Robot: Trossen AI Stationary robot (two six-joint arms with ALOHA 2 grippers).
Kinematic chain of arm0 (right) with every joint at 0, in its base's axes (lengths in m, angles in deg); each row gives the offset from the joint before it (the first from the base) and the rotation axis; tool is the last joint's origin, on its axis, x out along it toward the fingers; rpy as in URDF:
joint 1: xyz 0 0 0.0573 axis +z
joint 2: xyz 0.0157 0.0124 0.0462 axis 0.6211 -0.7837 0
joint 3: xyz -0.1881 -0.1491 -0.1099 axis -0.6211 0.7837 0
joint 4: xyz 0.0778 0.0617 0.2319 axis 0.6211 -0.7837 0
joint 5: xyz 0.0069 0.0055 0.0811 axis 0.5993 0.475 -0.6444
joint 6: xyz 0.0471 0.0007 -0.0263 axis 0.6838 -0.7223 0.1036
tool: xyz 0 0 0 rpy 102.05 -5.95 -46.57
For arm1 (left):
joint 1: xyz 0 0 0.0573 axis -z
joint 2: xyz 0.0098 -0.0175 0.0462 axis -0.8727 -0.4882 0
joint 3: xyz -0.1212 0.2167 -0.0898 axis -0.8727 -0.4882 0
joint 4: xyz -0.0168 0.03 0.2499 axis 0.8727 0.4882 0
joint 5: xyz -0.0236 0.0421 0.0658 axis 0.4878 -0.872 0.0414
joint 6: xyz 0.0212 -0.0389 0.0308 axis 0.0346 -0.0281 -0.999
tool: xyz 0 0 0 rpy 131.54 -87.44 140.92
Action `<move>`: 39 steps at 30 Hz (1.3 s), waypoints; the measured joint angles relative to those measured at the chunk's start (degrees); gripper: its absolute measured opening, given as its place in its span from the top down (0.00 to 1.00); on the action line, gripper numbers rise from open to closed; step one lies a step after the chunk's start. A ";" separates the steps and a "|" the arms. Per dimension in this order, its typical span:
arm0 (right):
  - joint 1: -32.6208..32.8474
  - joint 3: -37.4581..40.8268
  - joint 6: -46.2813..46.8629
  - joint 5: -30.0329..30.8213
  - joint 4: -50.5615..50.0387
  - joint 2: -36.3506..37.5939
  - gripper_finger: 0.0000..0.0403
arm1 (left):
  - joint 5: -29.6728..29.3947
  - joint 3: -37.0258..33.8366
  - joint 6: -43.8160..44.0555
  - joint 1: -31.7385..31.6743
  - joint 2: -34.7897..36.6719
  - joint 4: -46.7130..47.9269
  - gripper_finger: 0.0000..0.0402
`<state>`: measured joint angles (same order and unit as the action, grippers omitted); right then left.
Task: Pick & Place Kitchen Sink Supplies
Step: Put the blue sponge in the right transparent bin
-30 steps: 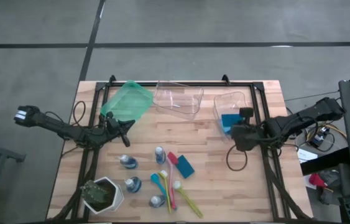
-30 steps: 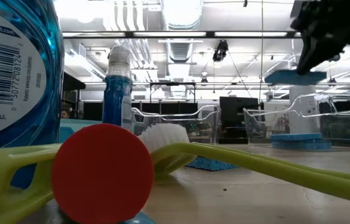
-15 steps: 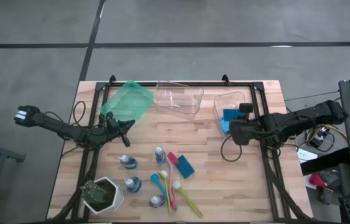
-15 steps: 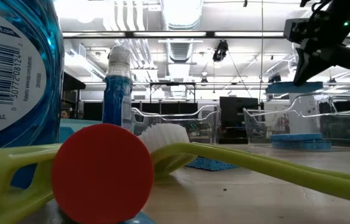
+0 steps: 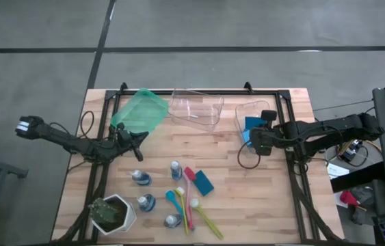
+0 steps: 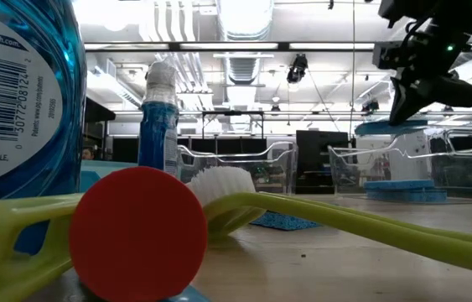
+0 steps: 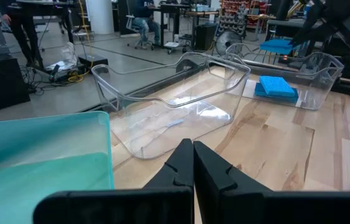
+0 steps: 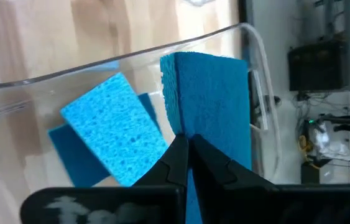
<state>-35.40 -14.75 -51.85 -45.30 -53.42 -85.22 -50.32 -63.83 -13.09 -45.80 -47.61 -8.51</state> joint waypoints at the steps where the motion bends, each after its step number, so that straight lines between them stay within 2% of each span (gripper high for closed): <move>1: -0.28 0.11 -0.31 -0.79 0.06 -0.29 0.98 | -0.01 -0.02 0.00 -0.01 0.00 0.00 1.00; 17: -3.18 0.38 -1.18 -2.96 0.49 -7.79 0.98 | 0.00 -0.01 0.02 0.01 0.00 0.00 1.00; 32: -5.24 0.33 -4.99 -11.38 1.07 -11.55 0.98 | 0.00 -0.01 0.01 -0.01 0.00 0.00 1.00; 39: -5.28 0.33 -4.85 -11.41 1.18 -11.90 0.98 | 0.00 -0.01 0.01 0.00 0.00 -0.01 1.00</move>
<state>-40.68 -14.42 -56.70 -56.71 -52.23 -97.12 -50.32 -63.84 -13.08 -45.80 -47.61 -8.52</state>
